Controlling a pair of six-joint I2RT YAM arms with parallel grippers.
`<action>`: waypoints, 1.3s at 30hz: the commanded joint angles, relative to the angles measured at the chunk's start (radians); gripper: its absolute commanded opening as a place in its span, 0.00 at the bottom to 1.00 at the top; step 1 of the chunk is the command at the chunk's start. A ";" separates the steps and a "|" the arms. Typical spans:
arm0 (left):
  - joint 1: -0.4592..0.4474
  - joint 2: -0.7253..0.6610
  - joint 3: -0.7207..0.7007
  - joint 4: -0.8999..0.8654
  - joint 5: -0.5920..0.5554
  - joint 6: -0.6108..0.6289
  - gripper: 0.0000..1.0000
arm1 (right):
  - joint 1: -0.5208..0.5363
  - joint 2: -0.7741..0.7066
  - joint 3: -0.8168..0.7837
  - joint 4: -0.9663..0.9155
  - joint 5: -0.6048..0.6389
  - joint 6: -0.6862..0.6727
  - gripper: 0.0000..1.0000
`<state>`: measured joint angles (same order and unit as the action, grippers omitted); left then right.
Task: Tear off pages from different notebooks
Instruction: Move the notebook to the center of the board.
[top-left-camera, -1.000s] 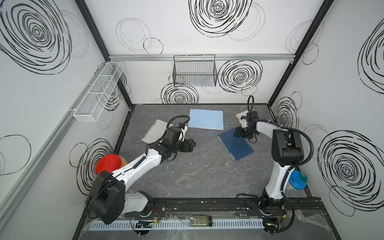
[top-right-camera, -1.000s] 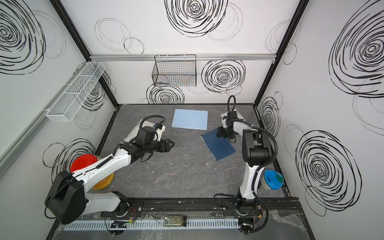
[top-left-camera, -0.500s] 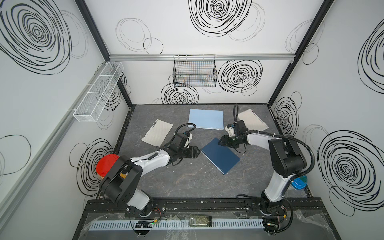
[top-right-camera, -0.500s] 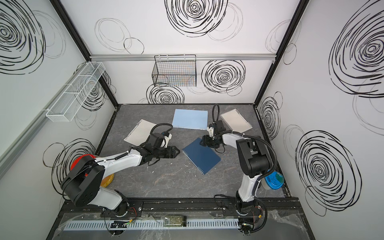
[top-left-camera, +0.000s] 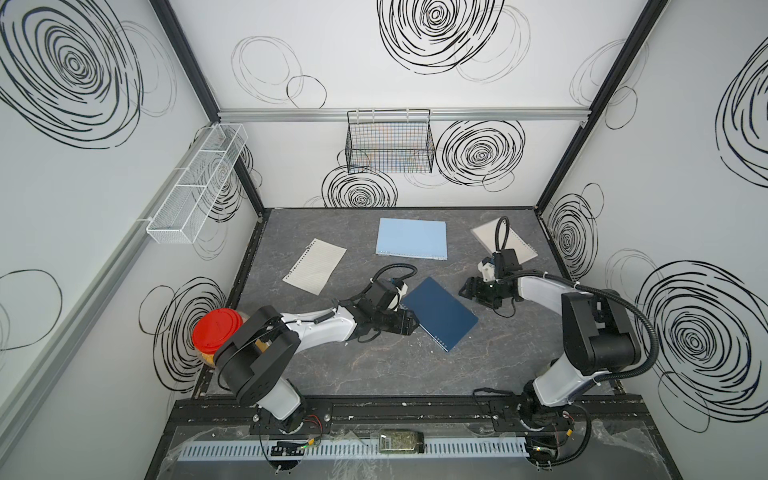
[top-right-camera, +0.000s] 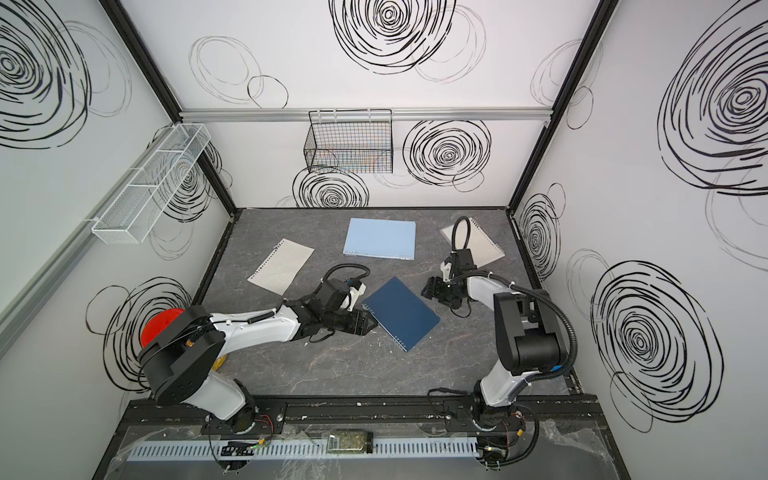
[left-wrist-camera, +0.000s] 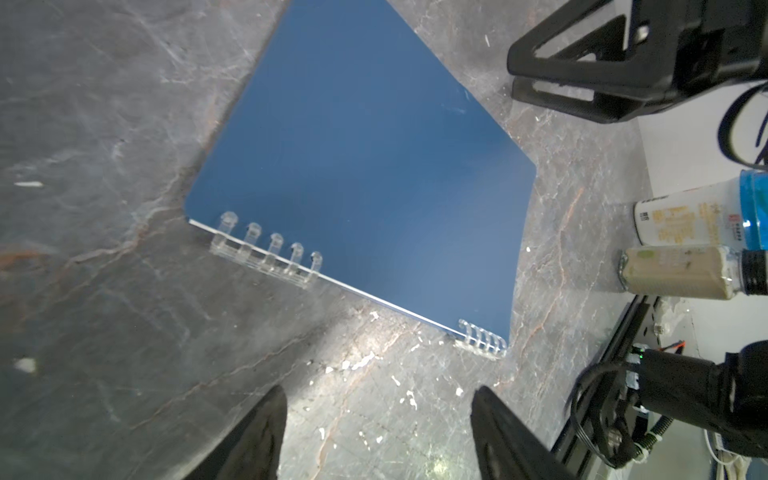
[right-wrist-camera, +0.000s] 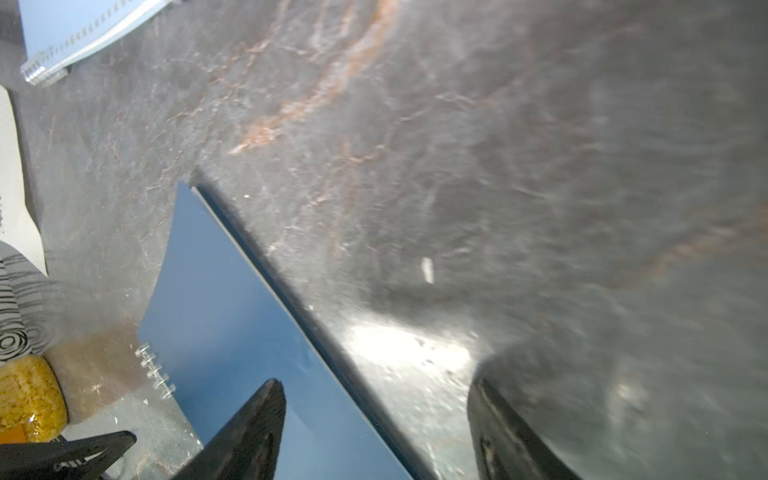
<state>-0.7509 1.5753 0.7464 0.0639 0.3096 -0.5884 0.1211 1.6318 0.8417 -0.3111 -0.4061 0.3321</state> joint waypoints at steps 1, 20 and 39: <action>-0.002 0.033 0.020 0.053 0.010 -0.014 0.73 | -0.003 -0.023 -0.027 -0.056 -0.041 -0.041 0.72; 0.154 0.115 -0.011 0.144 0.084 -0.039 0.72 | 0.274 0.159 0.093 0.041 -0.102 0.072 0.71; 0.334 0.112 0.061 -0.033 0.054 0.096 0.68 | 0.454 0.206 0.149 0.128 0.010 0.258 0.71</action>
<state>-0.4164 1.7245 0.8131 0.0757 0.3767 -0.5259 0.5678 1.8309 1.0187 -0.1509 -0.4553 0.5579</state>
